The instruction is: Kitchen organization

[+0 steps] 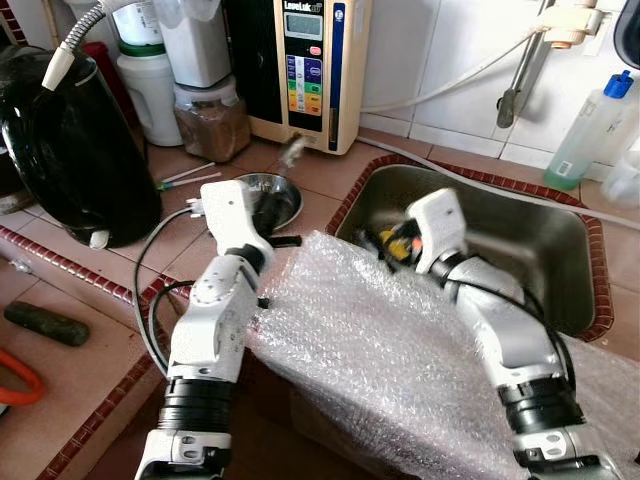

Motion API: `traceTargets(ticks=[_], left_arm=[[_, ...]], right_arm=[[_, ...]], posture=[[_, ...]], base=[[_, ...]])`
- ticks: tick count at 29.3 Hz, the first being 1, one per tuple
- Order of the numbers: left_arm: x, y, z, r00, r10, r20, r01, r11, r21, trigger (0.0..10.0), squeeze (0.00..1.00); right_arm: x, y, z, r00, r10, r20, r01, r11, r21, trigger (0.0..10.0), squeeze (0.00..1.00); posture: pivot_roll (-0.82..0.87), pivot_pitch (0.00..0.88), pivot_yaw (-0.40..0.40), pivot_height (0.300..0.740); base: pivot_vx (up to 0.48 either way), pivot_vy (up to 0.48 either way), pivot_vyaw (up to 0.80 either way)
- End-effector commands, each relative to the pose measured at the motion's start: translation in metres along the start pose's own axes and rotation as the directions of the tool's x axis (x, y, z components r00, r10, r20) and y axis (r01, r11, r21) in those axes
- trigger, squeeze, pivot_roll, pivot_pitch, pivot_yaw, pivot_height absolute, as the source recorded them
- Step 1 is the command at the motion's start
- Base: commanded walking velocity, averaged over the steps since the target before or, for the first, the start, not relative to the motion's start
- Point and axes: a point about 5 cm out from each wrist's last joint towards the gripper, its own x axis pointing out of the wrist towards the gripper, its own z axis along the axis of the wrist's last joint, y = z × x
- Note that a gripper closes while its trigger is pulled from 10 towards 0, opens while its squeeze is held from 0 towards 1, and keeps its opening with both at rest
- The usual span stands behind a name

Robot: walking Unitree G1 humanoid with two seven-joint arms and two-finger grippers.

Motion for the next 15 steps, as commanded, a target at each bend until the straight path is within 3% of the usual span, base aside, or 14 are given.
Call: traceTargets(ticks=[1, 4, 9, 15], left_arm=[[-0.002, -0.011, 0.004, 0.997, -0.077, 0.03, 0.077, 0.996, -0.032, 0.0, 0.0], [-0.003, -0.02, 0.002, 0.989, -0.147, 0.025, 0.148, 0.986, -0.076, 0.0, 0.0], [-0.005, -0.03, -0.002, 0.977, -0.214, 0.012, 0.215, 0.972, -0.092, 0.0, 0.0], [-0.006, -0.051, -0.005, 0.937, -0.349, 0.013, 0.346, 0.921, -0.178, 0.0, 0.0]], right_arm=[[0.002, -0.012, 0.003, 0.996, -0.093, 0.017, 0.091, 0.993, 0.07, 10.0, 0.0], [0.002, -0.022, 0.006, 0.988, -0.153, 0.031, 0.145, 0.971, 0.192, 10.0, 0.0], [0.002, -0.032, 0.0, 0.973, -0.23, -0.023, 0.227, 0.932, 0.284, 10.0, 0.0], [0.008, -0.019, 0.0, 0.986, -0.165, -0.031, 0.16, 0.871, 0.464, 10.0, 0.0]], posture=[[0.02, 0.0, 0.037, 0.74], [0.02, 0.0, 0.038, 0.74], [0.02, 0.0, 0.04, 0.74], [0.02, 0.0, 0.037, 0.74]], base=[[0.0, 0.0, 0.0], [0.0, 0.0, 0.0], [0.0, 0.0, 0.0], [0.0, 0.0, 0.0]])
